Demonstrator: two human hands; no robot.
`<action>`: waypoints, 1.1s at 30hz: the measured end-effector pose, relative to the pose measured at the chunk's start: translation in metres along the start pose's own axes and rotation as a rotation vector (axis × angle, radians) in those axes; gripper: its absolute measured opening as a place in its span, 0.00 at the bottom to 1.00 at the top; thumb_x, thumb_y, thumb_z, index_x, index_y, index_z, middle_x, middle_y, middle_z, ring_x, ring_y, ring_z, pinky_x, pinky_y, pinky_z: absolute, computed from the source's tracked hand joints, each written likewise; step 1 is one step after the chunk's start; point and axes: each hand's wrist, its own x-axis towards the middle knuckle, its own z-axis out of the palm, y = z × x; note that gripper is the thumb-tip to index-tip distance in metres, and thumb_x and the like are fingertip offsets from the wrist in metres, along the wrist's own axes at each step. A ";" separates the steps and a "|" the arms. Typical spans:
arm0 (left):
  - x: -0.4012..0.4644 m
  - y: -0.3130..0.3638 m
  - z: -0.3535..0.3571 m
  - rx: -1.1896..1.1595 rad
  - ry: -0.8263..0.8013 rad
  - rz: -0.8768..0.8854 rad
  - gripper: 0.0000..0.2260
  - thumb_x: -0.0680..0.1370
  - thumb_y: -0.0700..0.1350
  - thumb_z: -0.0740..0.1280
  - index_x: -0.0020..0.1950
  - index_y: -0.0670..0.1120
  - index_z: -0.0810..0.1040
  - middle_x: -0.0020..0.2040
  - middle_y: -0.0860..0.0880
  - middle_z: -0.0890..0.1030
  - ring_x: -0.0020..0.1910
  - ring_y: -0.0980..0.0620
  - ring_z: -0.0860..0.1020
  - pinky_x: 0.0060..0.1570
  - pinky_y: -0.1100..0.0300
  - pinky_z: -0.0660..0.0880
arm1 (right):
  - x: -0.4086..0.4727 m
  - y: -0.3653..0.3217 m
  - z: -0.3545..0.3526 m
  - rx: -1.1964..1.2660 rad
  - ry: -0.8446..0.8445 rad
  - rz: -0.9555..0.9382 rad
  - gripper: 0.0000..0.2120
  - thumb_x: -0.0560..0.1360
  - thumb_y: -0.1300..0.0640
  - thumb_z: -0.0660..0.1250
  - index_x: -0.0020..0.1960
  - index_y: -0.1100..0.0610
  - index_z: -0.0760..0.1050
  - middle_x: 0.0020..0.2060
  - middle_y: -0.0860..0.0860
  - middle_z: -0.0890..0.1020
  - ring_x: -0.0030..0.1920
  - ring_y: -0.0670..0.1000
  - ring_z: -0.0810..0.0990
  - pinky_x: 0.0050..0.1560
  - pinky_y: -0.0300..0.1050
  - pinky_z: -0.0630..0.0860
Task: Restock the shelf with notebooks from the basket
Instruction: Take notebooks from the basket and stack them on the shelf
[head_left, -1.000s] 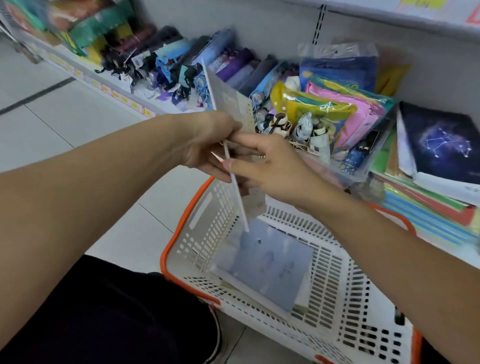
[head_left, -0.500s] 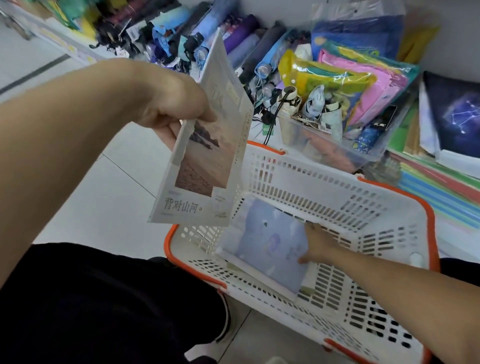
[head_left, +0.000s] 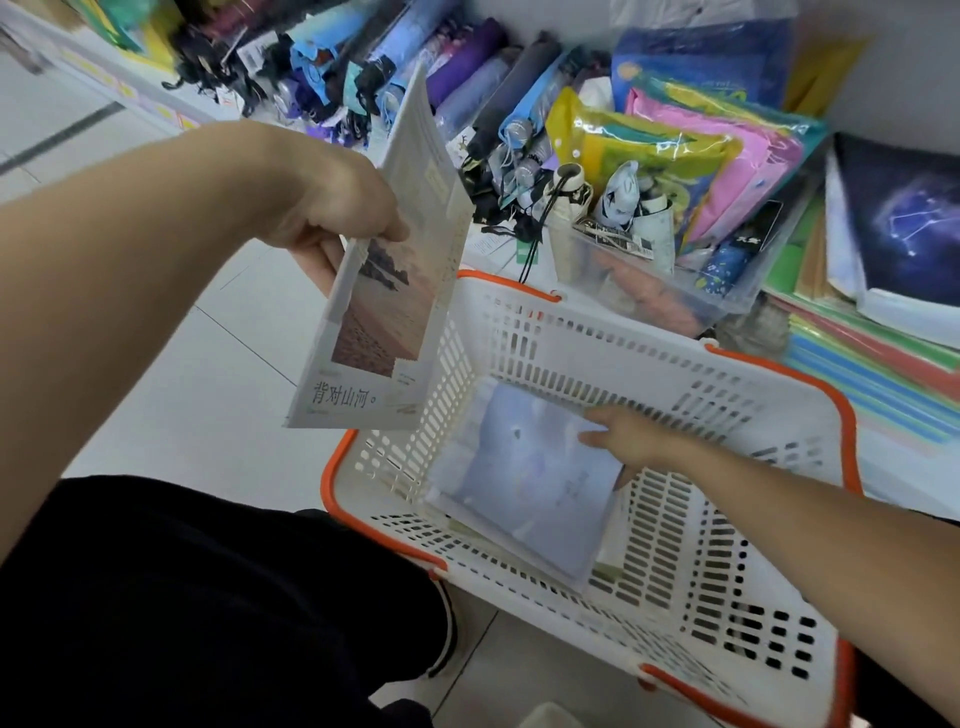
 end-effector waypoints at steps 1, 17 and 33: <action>-0.001 0.000 0.000 -0.027 0.014 0.004 0.11 0.84 0.45 0.59 0.58 0.39 0.76 0.51 0.40 0.85 0.38 0.43 0.85 0.30 0.46 0.82 | -0.011 -0.018 -0.013 -0.033 -0.006 -0.041 0.22 0.83 0.54 0.63 0.74 0.57 0.67 0.53 0.52 0.78 0.44 0.60 0.84 0.34 0.52 0.83; -0.041 0.002 -0.029 -0.915 0.129 0.210 0.09 0.83 0.45 0.61 0.52 0.42 0.77 0.39 0.45 0.83 0.28 0.50 0.82 0.23 0.58 0.78 | -0.242 -0.202 -0.166 0.532 0.271 -0.540 0.14 0.81 0.54 0.64 0.64 0.58 0.77 0.45 0.53 0.87 0.37 0.47 0.85 0.30 0.40 0.81; -0.071 0.060 -0.026 -1.258 -0.242 0.740 0.38 0.72 0.76 0.51 0.67 0.52 0.78 0.64 0.43 0.80 0.62 0.41 0.79 0.53 0.45 0.80 | -0.246 -0.203 -0.144 0.521 0.287 -0.749 0.14 0.82 0.59 0.62 0.66 0.54 0.76 0.58 0.51 0.85 0.57 0.53 0.84 0.57 0.47 0.81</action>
